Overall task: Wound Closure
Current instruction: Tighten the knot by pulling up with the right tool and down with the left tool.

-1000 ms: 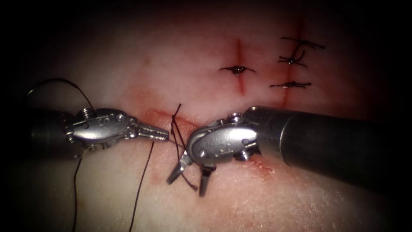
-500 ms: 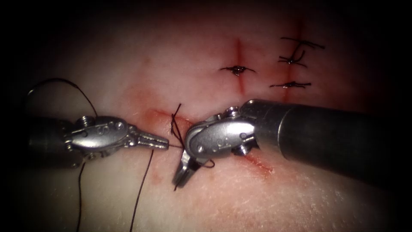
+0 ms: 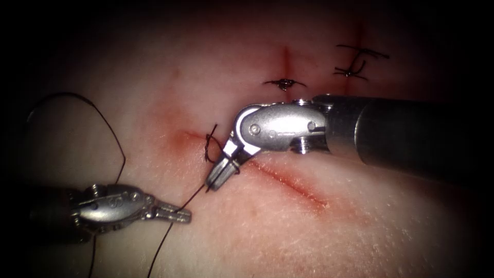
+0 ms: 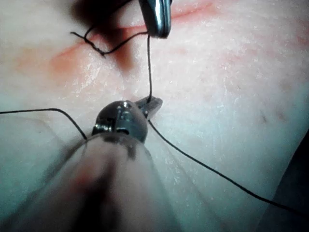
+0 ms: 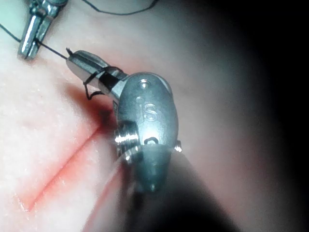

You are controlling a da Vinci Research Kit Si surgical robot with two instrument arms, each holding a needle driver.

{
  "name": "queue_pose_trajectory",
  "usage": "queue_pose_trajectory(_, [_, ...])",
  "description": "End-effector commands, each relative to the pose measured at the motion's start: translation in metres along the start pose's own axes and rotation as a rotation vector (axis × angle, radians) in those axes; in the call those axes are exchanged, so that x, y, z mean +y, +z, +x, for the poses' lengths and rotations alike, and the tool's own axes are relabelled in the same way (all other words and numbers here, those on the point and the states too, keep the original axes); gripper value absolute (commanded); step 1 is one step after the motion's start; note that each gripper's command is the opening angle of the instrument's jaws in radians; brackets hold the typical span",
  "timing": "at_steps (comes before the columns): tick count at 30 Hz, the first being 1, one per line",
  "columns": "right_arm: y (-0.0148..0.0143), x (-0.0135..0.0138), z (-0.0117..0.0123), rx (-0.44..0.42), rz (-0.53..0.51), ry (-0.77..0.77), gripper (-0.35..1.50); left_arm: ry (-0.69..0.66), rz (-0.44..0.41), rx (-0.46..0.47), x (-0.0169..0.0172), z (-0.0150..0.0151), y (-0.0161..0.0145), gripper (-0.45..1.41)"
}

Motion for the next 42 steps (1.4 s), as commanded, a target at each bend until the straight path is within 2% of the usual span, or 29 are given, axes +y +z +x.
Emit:
queue_pose_trajectory(1, [-0.0002,0.0018,-0.0006,-0.007,-0.02,0.002,-0.35,0.0,0.0,-0.005,0.0006,-0.0004,0.0003,-0.45])
queue_pose_trajectory(6, [-0.0021,0.0034,-0.0027,-0.025,-0.087,0.029,-0.35,0.004,-0.005,-0.017,0.0034,-0.0003,-0.0011,-0.45])
queue_pose_trajectory(12, [-0.0039,0.0043,-0.0045,-0.035,-0.108,0.051,-0.35,0.007,-0.01,-0.054,0.0063,-0.0005,-0.0027,-0.45])
queue_pose_trajectory(17, [-0.0046,0.0049,-0.0053,-0.087,-0.131,0.036,-0.35,0.01,-0.001,-0.071,0.008,-0.0012,-0.0042,-0.45])
queue_pose_trajectory(27, [-0.0059,0.0072,-0.0066,-0.148,-0.251,0.046,-0.35,-0.014,0.009,-0.101,0.0102,-0.004,-0.0037,-0.45])
queue_pose_trajectory(32, [-0.0059,0.0074,-0.0067,-0.161,-0.279,0.071,-0.35,-0.02,0.001,-0.137,0.0115,-0.005,-0.0039,-0.45])
queue_pose_trajectory(37, [-0.0056,0.0071,-0.0065,-0.17,-0.286,0.078,-0.35,-0.022,-0.117,-0.152,0.0145,-0.0049,-0.0043,-0.45])
queue_pose_trajectory(42, [-0.0052,0.0069,-0.0066,-0.219,-0.333,0.085,-0.35,-0.011,-0.185,-0.149,0.0165,-0.0042,-0.0039,-0.45])
